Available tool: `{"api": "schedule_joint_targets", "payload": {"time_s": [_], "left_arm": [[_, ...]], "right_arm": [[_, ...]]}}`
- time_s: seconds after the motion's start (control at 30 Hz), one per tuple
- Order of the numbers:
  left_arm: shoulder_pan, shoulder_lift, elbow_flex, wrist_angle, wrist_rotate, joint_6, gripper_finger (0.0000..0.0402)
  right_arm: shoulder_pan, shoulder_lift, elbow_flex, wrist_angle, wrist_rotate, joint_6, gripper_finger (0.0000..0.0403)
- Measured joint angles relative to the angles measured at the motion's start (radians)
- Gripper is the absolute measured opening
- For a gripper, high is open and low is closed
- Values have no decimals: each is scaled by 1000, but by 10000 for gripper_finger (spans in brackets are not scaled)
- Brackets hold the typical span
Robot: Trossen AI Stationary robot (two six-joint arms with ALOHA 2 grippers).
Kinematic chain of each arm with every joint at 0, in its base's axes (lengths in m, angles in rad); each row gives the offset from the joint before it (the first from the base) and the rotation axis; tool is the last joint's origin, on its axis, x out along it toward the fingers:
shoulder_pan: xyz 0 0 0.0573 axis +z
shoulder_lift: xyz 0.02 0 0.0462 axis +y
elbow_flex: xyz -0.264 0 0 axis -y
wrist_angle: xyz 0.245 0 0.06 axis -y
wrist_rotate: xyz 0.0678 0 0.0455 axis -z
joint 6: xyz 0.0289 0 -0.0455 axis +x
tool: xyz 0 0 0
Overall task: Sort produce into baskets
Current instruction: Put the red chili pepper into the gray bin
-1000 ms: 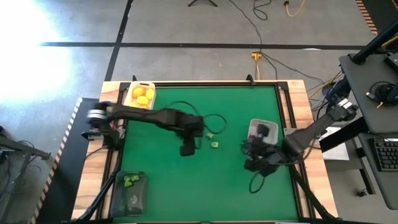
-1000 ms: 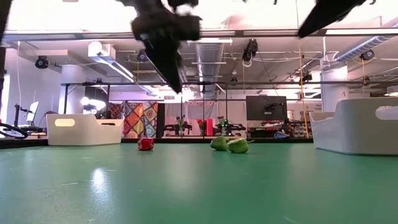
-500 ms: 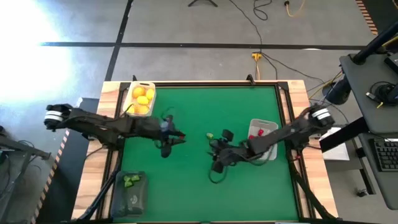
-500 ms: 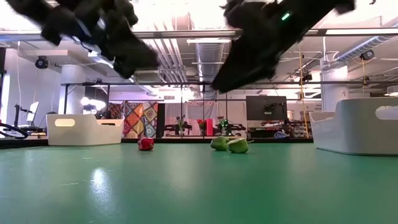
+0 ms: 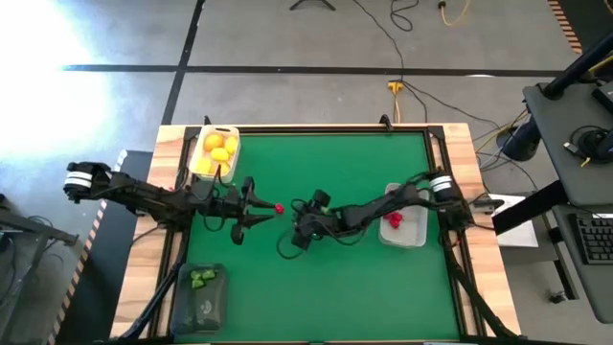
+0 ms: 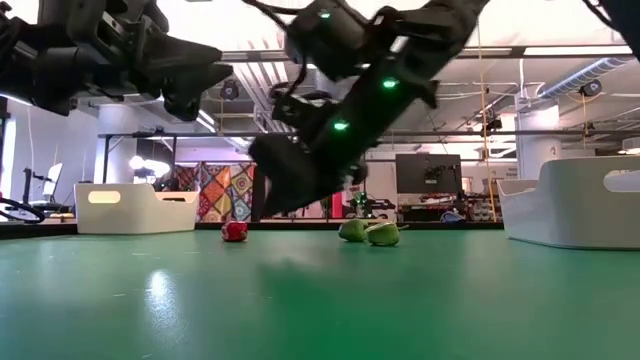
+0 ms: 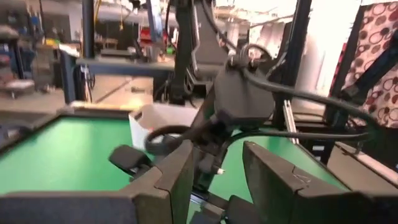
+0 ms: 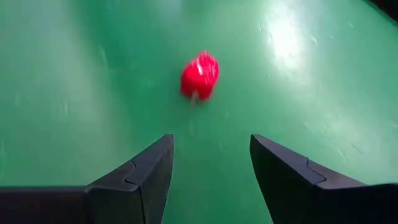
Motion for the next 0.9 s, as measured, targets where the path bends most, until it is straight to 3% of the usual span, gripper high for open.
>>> {"api": "schedule_joint_targets", "payload": {"time_s": [0.27,0.6,0.73,0.9], "left_arm": [[-2,1,-1,-29,33,-37,123],[-2,-5,-1,22,34,0,123],[-2,-5,-1,18,37,15,123],[-2,-5,-1,18,36,16,123]], "right_arm": [[-54,90,155,6,-96,19,230],[-110,237,264,13,-74,65,283],[-113,254,275,16,-68,72,265],[-113,254,275,16,-75,72,209]]}}
